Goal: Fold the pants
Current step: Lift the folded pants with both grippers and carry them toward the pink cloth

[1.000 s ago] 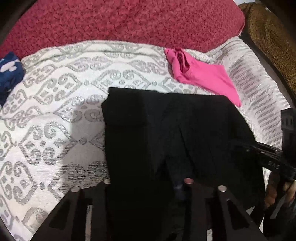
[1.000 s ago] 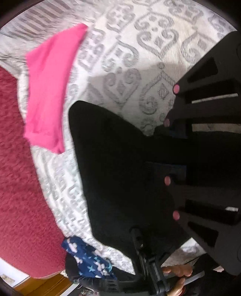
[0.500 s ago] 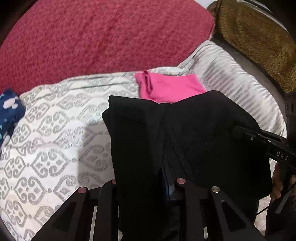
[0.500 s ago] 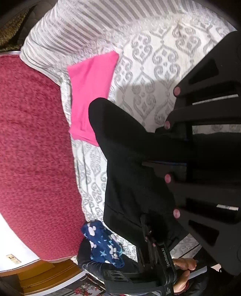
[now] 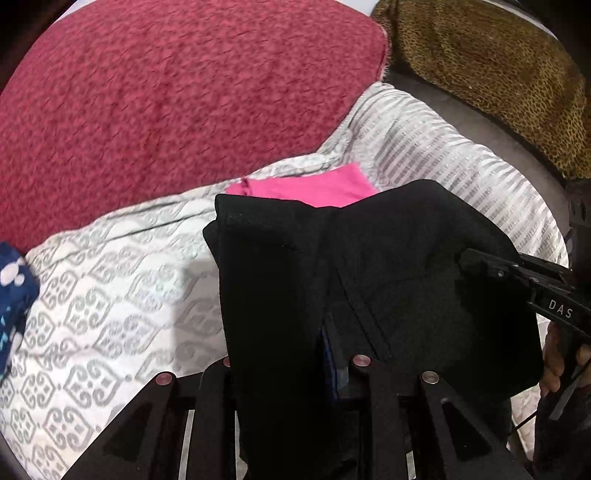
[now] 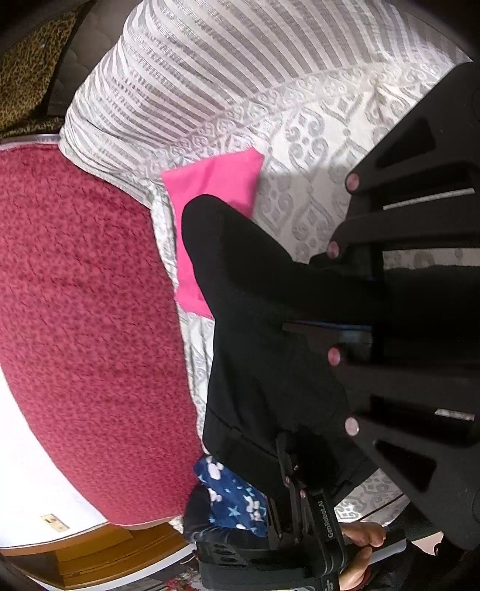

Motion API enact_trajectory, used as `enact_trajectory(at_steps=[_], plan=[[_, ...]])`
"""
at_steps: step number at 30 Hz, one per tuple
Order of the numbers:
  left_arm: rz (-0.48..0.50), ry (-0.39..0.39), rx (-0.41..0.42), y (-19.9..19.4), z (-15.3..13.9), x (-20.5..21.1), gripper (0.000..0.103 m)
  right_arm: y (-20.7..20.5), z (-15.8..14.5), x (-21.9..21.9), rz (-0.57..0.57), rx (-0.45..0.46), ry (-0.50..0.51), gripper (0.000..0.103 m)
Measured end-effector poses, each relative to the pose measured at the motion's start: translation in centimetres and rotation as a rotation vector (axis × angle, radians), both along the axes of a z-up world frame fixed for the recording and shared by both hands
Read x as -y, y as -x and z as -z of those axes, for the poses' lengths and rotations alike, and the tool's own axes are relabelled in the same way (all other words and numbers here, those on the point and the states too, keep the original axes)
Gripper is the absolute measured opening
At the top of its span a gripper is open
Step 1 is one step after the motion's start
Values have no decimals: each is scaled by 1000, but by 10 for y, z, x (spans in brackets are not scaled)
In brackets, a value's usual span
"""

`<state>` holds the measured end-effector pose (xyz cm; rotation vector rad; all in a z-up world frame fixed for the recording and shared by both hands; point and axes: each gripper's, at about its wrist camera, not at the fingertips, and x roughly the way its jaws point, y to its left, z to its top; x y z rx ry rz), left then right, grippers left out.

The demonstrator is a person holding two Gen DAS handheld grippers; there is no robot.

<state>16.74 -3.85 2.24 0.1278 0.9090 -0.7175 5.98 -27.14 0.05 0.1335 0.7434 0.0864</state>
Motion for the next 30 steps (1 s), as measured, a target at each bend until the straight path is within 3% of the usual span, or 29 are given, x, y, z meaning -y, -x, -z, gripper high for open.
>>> enact_trajectory(at_steps=[10, 20, 30], plan=[[35, -10, 26, -14, -14, 36, 23, -11, -13, 21, 12, 24, 51, 16], [36, -6, 126, -65, -45, 81, 23, -74, -44, 58, 32, 83, 88, 16], [26, -25, 154, -138, -21, 128, 23, -141, -30, 91, 68, 86, 140, 16]])
